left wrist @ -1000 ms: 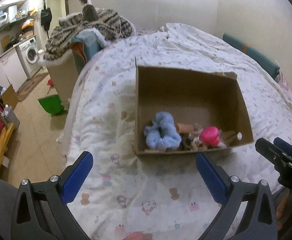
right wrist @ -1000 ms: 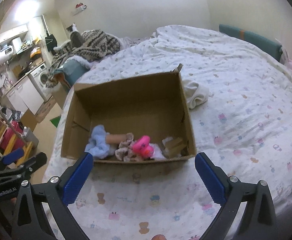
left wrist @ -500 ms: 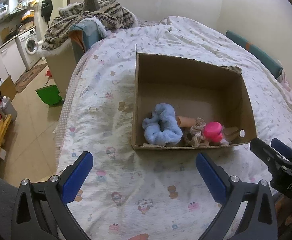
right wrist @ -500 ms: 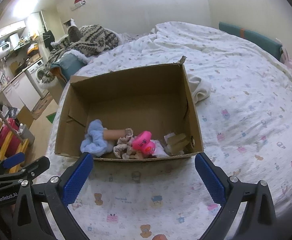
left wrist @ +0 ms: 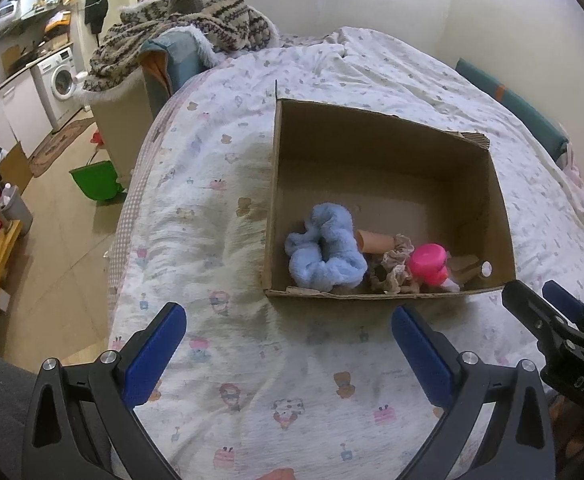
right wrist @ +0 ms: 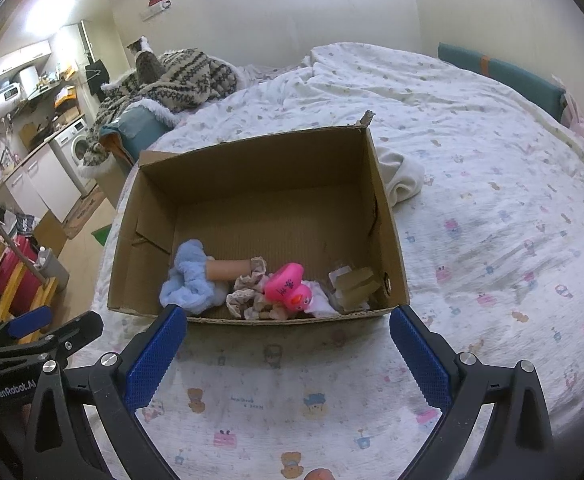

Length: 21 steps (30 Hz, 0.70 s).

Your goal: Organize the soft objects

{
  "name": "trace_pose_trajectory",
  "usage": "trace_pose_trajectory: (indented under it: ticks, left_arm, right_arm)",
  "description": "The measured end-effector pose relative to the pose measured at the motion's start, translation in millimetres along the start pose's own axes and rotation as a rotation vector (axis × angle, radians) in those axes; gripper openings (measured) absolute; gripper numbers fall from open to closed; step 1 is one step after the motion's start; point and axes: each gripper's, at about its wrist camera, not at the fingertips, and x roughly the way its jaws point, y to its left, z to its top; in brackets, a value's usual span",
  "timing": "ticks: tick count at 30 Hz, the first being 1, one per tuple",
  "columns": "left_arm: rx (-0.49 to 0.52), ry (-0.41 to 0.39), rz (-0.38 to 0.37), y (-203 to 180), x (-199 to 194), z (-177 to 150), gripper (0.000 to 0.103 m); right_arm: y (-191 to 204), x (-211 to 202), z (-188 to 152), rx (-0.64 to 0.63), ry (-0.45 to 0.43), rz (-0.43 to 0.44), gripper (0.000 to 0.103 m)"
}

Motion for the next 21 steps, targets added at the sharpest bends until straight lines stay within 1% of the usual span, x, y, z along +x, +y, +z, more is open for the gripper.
trace_pose_trajectory:
  ticks: [12, 21]
  left_arm:
    - [0.012, 0.003, 0.002, -1.4, 1.3, -0.6, 0.103]
    - [-0.004, 0.004, -0.004, 0.4, 1.0, -2.6, 0.103]
  right_arm:
    - [-0.6, 4.1, 0.9, 0.001, 0.007, 0.000, 0.103]
    - [0.2, 5.6, -0.7, 0.001, 0.005, -0.001, 0.103]
